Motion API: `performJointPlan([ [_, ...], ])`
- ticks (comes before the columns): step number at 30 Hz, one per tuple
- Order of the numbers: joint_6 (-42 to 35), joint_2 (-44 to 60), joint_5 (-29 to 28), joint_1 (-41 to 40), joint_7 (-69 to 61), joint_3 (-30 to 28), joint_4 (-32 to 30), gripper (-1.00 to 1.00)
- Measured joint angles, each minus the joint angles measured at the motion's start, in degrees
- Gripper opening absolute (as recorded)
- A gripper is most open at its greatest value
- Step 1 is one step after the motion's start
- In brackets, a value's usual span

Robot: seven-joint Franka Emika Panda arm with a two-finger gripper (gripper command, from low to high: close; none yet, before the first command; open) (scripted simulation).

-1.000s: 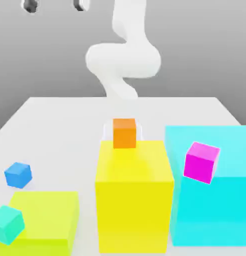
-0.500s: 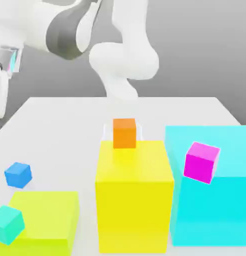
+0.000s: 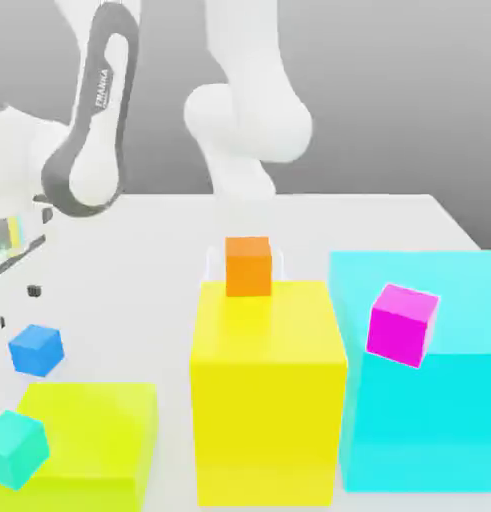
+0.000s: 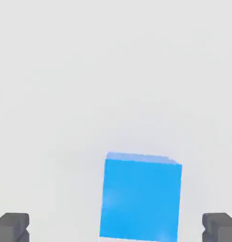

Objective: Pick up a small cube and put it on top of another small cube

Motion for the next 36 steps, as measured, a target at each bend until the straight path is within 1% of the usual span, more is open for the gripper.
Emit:
performJointPlan([
  [3,4.1,5.0,3.0,-1.4,-1.9,1.9,0.8,0.0],
  [6,8.4,10.4,4.4,-3.1,-3.0,4.0,1.7,0.0],
  [7,9.2,11.3,4.6,-3.4,-3.2,4.3,1.8,-1.0],
  [14,9.1,11.1,4.5,-3.5,-3.1,4.4,1.8,-1.0],
  [16,6.9,8.4,3.7,-2.9,-2.4,3.6,1.3,-1.0],
  [21,0.0,-0.1,-0.4,-2.1,0.6,1.9,-0.2,-1.0],
  [22,-1.4,-0.8,-1.1,-1.7,1.3,2.0,0.4,-1.0],
  [27,-8.3,-1.1,-2.8,2.3,5.0,4.4,7.1,-1.0],
  [36,-20.8,0.3,-3.6,10.1,10.6,9.3,21.0,-1.0],
])
